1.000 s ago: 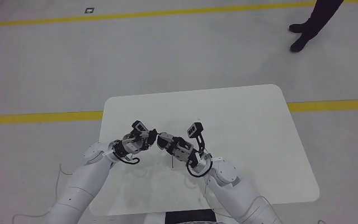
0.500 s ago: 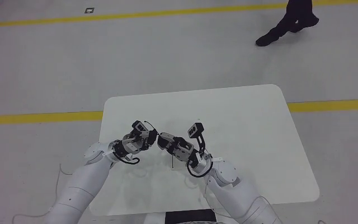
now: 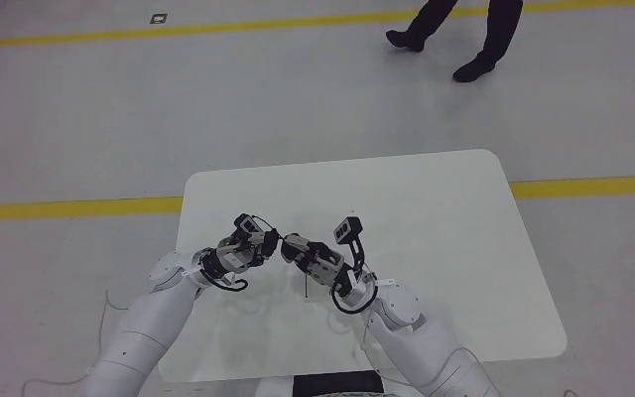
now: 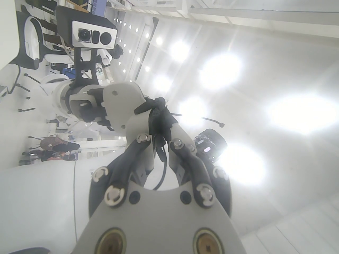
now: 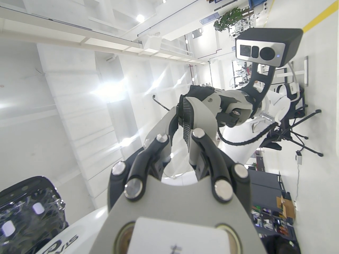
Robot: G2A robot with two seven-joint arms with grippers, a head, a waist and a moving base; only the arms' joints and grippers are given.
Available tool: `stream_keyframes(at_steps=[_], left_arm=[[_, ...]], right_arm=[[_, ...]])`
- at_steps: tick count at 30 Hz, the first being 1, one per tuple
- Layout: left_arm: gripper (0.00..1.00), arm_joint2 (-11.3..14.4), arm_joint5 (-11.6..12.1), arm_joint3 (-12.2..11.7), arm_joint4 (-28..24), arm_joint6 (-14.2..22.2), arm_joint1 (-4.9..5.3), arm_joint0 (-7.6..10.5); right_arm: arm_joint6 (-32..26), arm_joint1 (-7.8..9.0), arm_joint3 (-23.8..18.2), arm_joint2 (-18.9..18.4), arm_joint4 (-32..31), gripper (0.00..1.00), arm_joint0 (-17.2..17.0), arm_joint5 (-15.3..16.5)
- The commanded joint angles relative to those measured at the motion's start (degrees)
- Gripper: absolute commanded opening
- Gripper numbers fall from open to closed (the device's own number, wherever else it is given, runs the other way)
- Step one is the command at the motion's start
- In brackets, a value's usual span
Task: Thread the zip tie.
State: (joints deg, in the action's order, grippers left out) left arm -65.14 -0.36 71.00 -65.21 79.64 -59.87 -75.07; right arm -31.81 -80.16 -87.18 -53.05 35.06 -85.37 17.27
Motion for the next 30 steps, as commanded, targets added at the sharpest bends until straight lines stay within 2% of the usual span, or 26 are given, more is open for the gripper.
stream_keyframes(at_steps=[1, 30], left_arm=[[0.00, 0.0, 0.0, 0.0, 0.0, 0.0, 0.00, 0.00], [0.00, 0.0, 0.0, 0.0, 0.0, 0.0, 0.00, 0.00]], right_arm=[[0.1, 0.01, 0.0, 0.0, -0.1, 0.02, 0.0, 0.1], [0.8, 0.79, -0.6, -2.0, -1.6, 0.00, -1.5, 0.7]])
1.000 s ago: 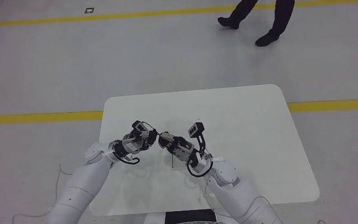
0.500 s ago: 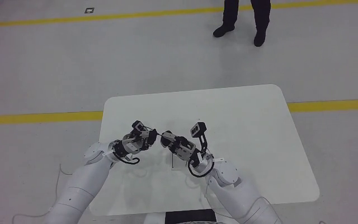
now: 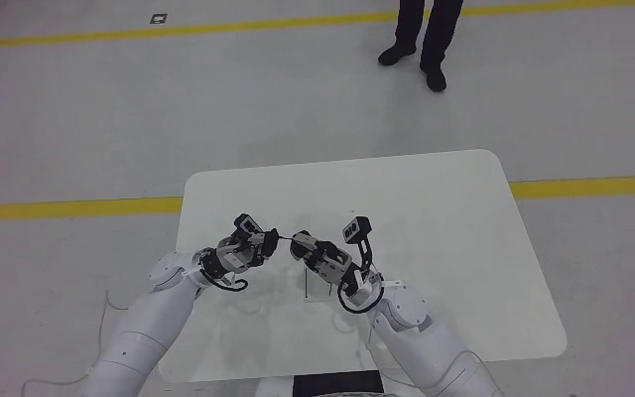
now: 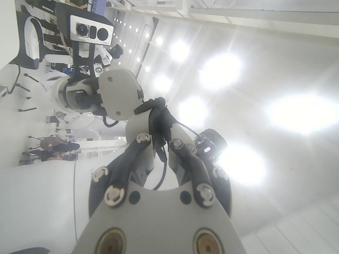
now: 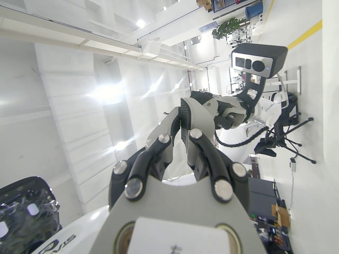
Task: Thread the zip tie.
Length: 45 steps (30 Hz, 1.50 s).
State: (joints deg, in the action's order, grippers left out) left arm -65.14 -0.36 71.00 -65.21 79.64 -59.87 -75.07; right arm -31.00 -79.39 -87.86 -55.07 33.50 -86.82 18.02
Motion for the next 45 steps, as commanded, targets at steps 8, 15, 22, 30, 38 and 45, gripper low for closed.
stream_keyframes(at_steps=[8, 15, 22, 30, 38, 45], left_arm=[[0.00, 0.0, 0.0, 0.0, 0.0, 0.0, 0.00, 0.00], [0.00, 0.0, 0.0, 0.0, 0.0, 0.0, 0.00, 0.00], [0.00, 0.0, 0.0, 0.0, 0.0, 0.0, 0.00, 0.00], [0.00, 0.0, 0.0, 0.0, 0.0, 0.0, 0.00, 0.00], [0.00, 0.0, 0.0, 0.0, 0.0, 0.0, 0.00, 0.00], [0.00, 0.0, 0.0, 0.0, 0.0, 0.0, 0.00, 0.00]], right_arm=[[0.2, 0.14, 0.2, -0.3, -0.1, 0.00, -0.1, -0.1], [0.3, 0.28, 0.5, -0.7, 0.0, 0.00, -0.3, 0.0], [0.3, 0.40, 1.0, -1.1, 0.2, 0.00, -0.4, 0.1], [0.4, 0.47, 1.5, -1.4, 0.5, 0.00, -0.4, 0.3], [0.8, 0.57, 1.8, -1.7, 0.5, 0.00, -0.5, 0.4], [1.2, 0.62, 2.1, -1.9, 0.6, 0.00, -0.6, 0.4]])
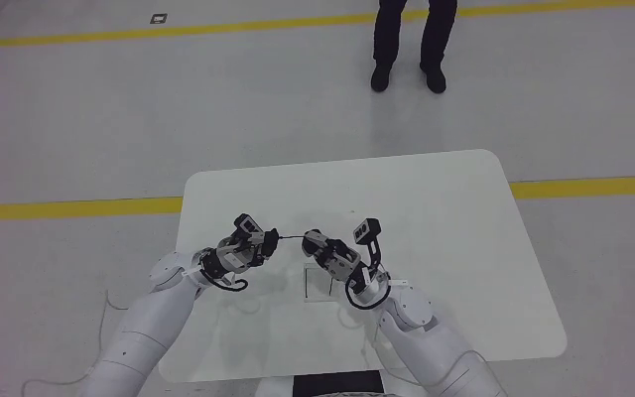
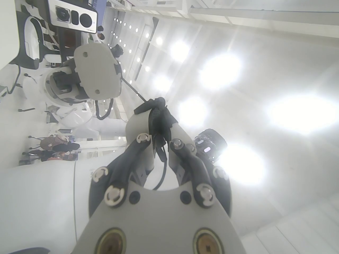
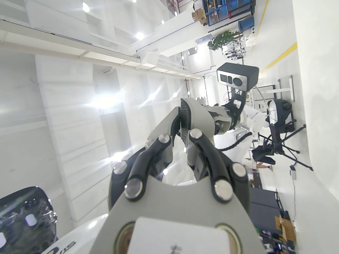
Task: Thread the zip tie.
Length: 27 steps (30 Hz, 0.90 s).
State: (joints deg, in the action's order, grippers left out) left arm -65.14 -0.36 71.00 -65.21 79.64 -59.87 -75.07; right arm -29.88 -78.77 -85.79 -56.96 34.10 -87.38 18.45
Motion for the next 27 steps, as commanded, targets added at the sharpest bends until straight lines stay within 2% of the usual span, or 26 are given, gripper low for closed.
stream_keyframes(at_steps=[1, 27], left_arm=[[0.00, 0.0, 0.0, 0.0, 0.0, 0.0, 0.00, 0.00], [0.00, 0.0, 0.0, 0.0, 0.0, 0.0, 0.00, 0.00]], right_arm=[[0.1, 0.01, 0.1, 0.0, 0.0, 0.00, 0.0, 0.0], [1.2, 0.21, 1.2, -0.7, -0.4, 0.00, -0.4, 0.1]])
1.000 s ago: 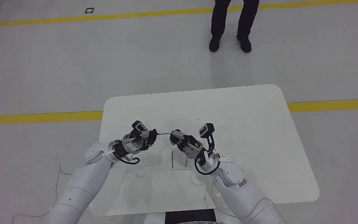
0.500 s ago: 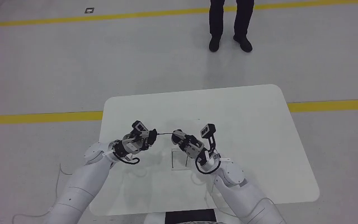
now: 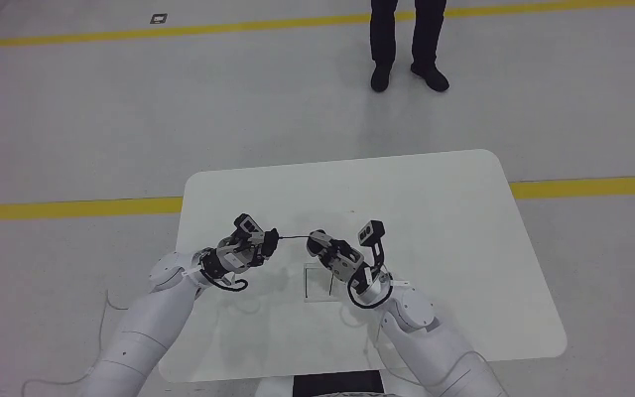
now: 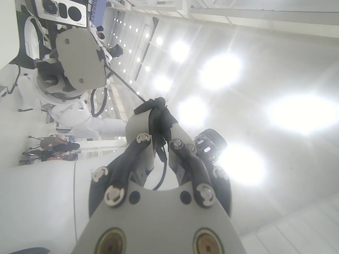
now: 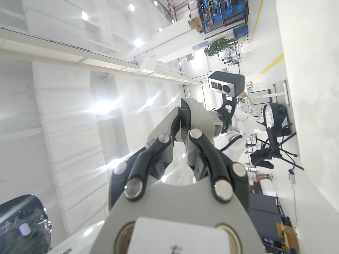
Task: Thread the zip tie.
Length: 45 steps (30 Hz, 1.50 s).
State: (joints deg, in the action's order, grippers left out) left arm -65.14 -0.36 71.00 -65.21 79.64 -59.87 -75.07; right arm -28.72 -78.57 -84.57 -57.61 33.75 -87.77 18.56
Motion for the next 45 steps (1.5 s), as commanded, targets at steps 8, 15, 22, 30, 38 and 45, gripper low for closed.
stream_keyframes(at_steps=[8, 15, 22, 30, 38, 45], left_arm=[[0.00, 0.0, 0.0, 0.0, 0.0, 0.0, 0.00, 0.00], [0.00, 0.0, 0.0, 0.0, 0.0, 0.0, 0.00, 0.00], [0.00, 0.0, 0.0, 0.0, 0.0, 0.0, 0.00, 0.00], [0.00, 0.0, 0.0, 0.0, 0.0, 0.0, 0.00, 0.00], [0.00, 0.0, 0.0, 0.0, 0.0, 0.0, 0.00, 0.00], [0.00, 0.0, 0.0, 0.0, 0.0, 0.0, 0.00, 0.00]], right_arm=[[0.3, 0.04, 0.2, -0.1, -0.3, 0.00, 0.0, 0.0], [0.5, 0.08, 0.4, -0.2, -0.5, 0.00, -0.1, 0.3], [0.6, 0.13, 0.5, -0.4, -0.5, 0.00, -0.1, 0.4], [0.8, 0.30, -0.1, -0.8, -1.2, 0.00, -0.7, 0.6], [1.4, 0.63, -1.2, -1.9, -2.2, 0.00, -2.0, 0.9], [2.4, 0.99, -2.1, -3.7, -3.0, 0.58, -3.6, 0.9]])
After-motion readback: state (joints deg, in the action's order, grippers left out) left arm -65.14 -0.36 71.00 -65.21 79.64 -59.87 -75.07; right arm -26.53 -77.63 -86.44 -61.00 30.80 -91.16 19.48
